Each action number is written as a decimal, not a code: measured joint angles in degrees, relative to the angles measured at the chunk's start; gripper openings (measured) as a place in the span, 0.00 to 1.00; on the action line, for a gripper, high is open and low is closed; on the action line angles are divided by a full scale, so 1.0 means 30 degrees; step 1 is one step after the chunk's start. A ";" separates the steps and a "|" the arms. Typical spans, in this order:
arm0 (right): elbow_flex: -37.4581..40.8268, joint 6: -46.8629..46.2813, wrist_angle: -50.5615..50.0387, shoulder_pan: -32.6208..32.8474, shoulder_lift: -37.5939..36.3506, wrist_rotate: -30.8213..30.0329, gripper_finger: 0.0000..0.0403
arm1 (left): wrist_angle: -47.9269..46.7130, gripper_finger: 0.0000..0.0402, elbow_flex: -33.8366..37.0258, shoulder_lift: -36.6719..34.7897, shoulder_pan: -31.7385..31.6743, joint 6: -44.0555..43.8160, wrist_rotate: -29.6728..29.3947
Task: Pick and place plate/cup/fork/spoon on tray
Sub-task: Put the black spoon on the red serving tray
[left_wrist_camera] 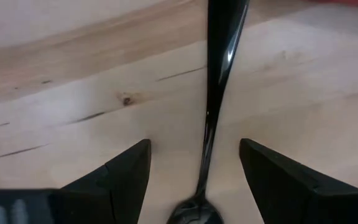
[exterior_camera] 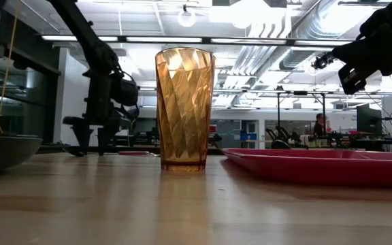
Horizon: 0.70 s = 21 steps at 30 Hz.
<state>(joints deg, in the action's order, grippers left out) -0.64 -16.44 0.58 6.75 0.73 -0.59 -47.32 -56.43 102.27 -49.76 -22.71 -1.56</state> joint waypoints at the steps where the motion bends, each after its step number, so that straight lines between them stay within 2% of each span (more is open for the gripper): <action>1: 0.0000 -0.0003 0.0000 -0.0003 -0.0001 0.0003 0.00 | 0.0166 0.59 0.0246 -0.0008 -0.0007 -0.0049 0.0066; 4: 0.0000 -0.0003 0.0000 0.0001 -0.0001 0.0003 0.00 | 0.0388 0.56 0.0556 -0.0169 0.0263 0.0071 -0.0151; 7: 0.0000 -0.0003 0.0000 0.0000 -0.0001 -0.0048 0.00 | 0.0541 0.47 0.0607 -0.0227 0.0456 -0.0482 0.0017; 14: -0.0004 -0.0003 -0.0007 -0.0004 0.0005 0.0039 0.00 | 0.0917 0.07 0.0693 -0.0348 0.0949 -0.0833 0.0029; 15: -0.0004 -0.0003 -0.0007 0.0004 0.0001 0.0039 0.00 | 0.0922 0.04 0.0689 -0.0404 0.1007 -0.0840 0.0016; 21: 0.0000 -0.0003 -0.0008 -0.0004 0.0000 0.0039 0.00 | -0.0577 0.02 0.0161 -0.1952 0.1269 -0.0537 -0.0138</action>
<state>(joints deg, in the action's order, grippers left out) -0.64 -16.45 0.56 6.74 0.73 -0.47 -49.05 -55.95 96.41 -45.95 -24.32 -1.97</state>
